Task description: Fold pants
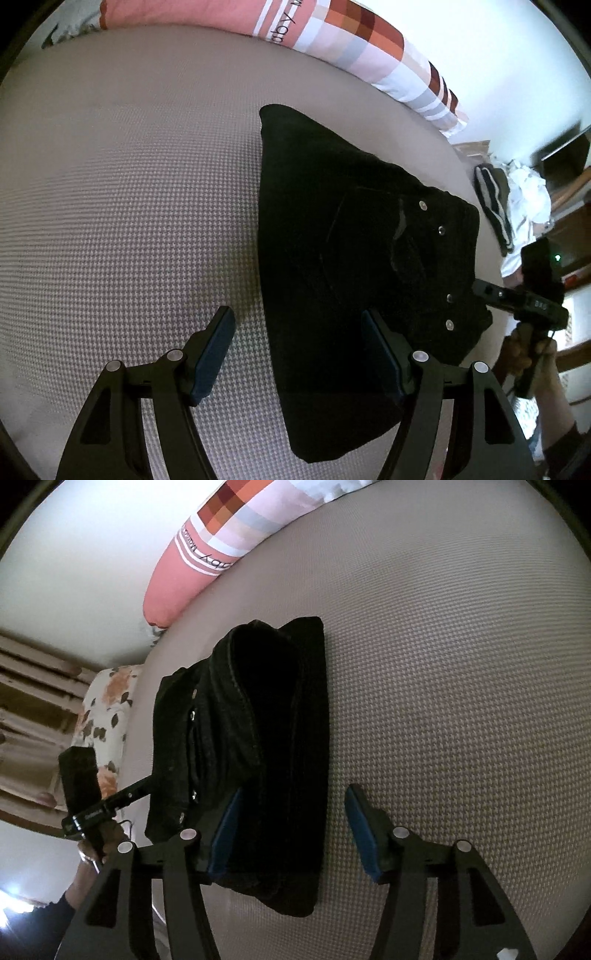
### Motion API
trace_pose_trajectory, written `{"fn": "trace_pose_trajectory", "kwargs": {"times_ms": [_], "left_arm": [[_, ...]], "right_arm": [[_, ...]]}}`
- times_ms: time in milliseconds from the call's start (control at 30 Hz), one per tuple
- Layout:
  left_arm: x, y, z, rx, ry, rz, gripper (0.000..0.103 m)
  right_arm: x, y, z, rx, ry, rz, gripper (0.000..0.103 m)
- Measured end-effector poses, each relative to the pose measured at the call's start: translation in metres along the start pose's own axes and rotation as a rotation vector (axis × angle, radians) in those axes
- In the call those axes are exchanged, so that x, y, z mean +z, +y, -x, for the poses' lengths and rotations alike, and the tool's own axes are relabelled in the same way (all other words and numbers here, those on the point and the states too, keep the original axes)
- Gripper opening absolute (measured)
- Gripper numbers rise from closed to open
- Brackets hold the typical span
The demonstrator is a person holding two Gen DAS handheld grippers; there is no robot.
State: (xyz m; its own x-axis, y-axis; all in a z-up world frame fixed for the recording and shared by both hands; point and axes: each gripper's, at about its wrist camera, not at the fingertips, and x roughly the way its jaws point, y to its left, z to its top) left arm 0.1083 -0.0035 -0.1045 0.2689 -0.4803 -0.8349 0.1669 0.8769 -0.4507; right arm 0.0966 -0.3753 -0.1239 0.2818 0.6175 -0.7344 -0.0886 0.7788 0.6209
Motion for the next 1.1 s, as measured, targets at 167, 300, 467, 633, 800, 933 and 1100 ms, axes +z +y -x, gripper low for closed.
{"fn": "trace_pose_trajectory", "kwargs": {"times_ms": [167,300,467,633,800,933,1100], "left_arm": [[0.006,0.003,-0.001,-0.044,0.02,-0.009,0.071],[0.011,0.004,-0.003,-0.071,0.042,-0.018,0.071],[0.02,0.001,-0.008,-0.105,0.077,-0.032,0.071],[0.026,-0.003,-0.012,-0.135,0.088,-0.038,0.071],[0.031,-0.007,-0.016,-0.144,0.075,-0.041,0.07],[0.034,-0.006,-0.017,-0.146,0.069,-0.047,0.058],[0.037,0.0,-0.017,-0.131,0.052,-0.037,0.044]], "right_arm": [[0.0,-0.004,0.001,0.037,0.01,0.001,0.056],[0.002,-0.004,0.0,0.057,0.019,0.015,0.054],[0.005,-0.005,-0.007,0.102,0.048,0.009,0.049],[0.008,-0.008,-0.008,0.13,0.073,0.023,0.048],[0.014,-0.006,-0.014,0.149,0.105,0.045,0.046],[0.018,-0.003,-0.019,0.166,0.114,0.066,0.043],[0.021,-0.002,-0.027,0.191,0.073,0.041,0.035]]}}
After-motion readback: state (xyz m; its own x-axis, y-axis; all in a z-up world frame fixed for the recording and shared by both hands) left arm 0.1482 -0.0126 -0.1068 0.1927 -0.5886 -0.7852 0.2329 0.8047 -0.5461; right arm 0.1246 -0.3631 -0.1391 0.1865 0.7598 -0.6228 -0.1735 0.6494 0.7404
